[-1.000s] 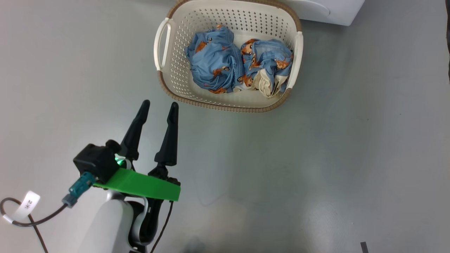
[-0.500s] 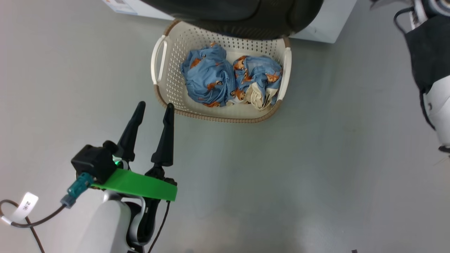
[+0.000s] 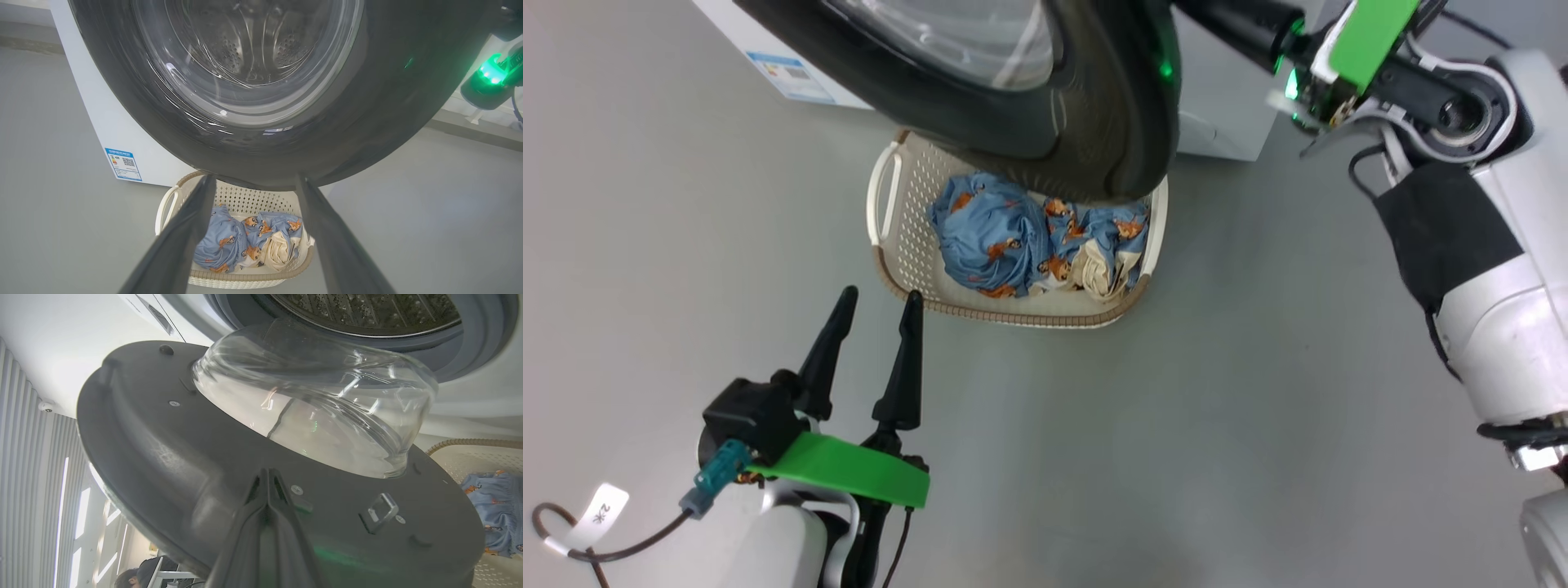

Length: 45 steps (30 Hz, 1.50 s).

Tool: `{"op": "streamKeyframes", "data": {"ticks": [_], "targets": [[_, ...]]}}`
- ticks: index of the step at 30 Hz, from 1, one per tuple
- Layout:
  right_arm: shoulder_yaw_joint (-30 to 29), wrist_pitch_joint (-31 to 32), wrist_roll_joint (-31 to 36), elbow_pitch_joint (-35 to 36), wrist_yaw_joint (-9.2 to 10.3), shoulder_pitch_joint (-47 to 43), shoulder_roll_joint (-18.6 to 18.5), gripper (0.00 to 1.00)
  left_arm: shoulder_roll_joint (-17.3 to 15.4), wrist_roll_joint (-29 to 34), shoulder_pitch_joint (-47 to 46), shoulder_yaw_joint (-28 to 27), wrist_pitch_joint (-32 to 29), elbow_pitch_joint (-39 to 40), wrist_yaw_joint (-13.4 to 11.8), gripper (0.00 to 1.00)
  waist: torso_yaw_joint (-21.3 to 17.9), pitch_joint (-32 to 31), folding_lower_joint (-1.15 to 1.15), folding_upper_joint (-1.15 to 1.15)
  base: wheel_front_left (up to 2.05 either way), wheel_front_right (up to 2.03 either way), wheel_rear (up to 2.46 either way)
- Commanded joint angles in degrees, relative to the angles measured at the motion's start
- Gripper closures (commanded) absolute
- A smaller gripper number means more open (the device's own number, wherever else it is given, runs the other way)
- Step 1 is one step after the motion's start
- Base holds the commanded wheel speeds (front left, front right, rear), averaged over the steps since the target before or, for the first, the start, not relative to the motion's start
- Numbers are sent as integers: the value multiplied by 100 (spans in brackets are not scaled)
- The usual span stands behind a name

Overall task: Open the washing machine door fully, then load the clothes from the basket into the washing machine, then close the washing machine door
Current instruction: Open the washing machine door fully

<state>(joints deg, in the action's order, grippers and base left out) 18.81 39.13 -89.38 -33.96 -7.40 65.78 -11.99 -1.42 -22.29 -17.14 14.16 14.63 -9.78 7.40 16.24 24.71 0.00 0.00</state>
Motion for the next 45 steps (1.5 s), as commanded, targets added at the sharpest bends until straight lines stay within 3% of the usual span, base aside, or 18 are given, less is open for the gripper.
{"op": "streamKeyframes", "data": {"ticks": [1, 33, 45], "targets": [[88, 56, -54, 227, -9, -166, 218, 100, -146, 74, 102, -220, 37, 95, 9, 0, -43, -175, 0, 0, 0, 0, 0], [850, 313, -93, 649, -9, -1490, 798, 100, -145, 191, 626, -266, 37, 80, 9, 0, 331, -955, 0, 0, 0, 0, 0], [836, 55, -45, 631, -9, -1631, 772, 100, -145, 255, 619, -249, 37, 17, 9, 0, 261, -1131, 0, 0, 0, 0, 0]]}}
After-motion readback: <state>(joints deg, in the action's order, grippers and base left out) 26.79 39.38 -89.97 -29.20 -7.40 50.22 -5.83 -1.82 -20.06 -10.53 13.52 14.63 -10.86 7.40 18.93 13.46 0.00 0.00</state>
